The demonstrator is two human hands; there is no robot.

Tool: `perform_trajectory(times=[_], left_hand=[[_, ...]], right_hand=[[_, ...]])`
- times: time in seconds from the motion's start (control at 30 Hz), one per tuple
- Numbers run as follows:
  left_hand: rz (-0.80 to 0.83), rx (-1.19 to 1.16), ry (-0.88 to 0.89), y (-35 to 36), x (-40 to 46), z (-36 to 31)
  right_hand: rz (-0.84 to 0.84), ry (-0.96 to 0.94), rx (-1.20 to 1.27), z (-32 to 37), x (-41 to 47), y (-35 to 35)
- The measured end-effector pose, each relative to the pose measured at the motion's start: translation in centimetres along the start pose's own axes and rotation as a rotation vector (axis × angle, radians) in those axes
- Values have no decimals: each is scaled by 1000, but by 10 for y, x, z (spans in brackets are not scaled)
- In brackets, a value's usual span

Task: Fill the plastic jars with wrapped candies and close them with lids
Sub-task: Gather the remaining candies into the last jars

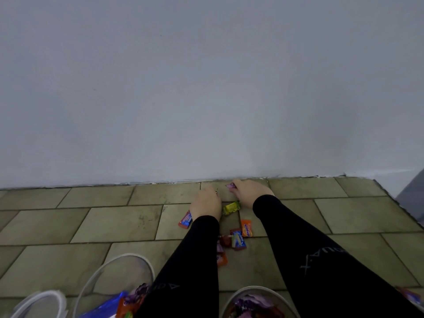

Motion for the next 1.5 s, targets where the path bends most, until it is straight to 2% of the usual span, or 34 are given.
perform_trajectory(times=[0.13, 0.63, 1.07, 1.2, 1.33, 1.5], left_hand=[[12, -87, -33, -13, -6, -2], [-124, -420, 21, -97, -43, -16], [-298, -784, 141, -183, -100, -4], [-339, -920, 162, -203, -123, 13], [-392, -951, 178, -218, -150, 34], [-493, -970, 117, -217, -173, 72]], right_hand=[[-37, 12, 61, -2, -8, -14], [-327, 115, 372, 17, -68, -79], [-536, -19, 731, 80, -129, -129], [-568, -57, 910, 104, -147, -131], [-587, -114, 1003, 138, -163, -132], [-563, -155, 1093, 179, -181, -113]])
Point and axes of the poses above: each hand's wrist, its own x-axis towards the middle knuckle, its own y-axis out of the palm, z = x × y, the point moved 6 cm from there along x, towards the middle knuckle
